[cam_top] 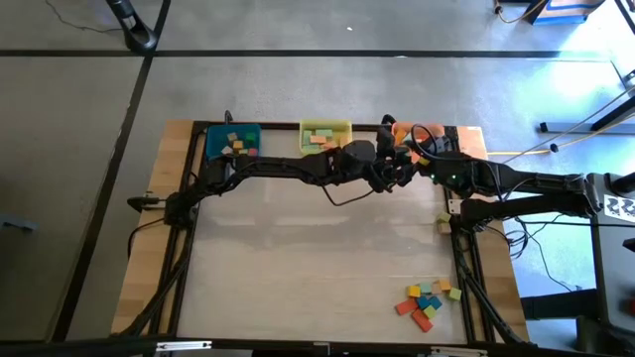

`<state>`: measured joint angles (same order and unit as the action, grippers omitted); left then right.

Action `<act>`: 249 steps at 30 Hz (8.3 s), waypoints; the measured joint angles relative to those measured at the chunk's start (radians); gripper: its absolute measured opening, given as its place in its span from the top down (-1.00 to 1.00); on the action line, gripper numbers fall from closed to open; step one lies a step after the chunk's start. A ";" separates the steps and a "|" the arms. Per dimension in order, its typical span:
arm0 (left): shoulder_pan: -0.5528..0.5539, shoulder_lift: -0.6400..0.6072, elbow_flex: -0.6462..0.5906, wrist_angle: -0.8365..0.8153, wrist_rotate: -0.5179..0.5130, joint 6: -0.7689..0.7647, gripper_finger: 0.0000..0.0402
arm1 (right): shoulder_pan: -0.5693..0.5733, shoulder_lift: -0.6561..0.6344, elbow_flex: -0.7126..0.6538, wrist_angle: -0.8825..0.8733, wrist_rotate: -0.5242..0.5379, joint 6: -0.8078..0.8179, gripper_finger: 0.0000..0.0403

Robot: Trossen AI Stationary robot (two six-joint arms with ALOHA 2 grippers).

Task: Sort blocks by size
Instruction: Put the light blue triangle block into the orange bin, then put the light green square block into the blue bin

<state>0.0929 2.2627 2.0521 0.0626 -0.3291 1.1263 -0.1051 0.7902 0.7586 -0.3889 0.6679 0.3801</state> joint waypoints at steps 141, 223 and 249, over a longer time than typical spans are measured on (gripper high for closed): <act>0.364 -1.110 -1.379 0.035 0.501 -0.918 0.56 | -0.111 0.417 0.019 -0.912 -0.755 -0.015 0.51; 0.364 -1.110 -1.378 0.054 0.501 -0.911 0.56 | -0.111 0.951 0.177 -0.711 -0.416 -0.539 -0.22; 0.364 -1.110 -1.378 0.064 0.501 -0.880 0.50 | -0.121 0.892 0.393 -0.434 -0.478 -0.646 0.36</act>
<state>0.4568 1.1530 0.6743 0.1265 0.1719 0.2463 -0.2266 1.6818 1.1516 -0.8229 0.1901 -0.2658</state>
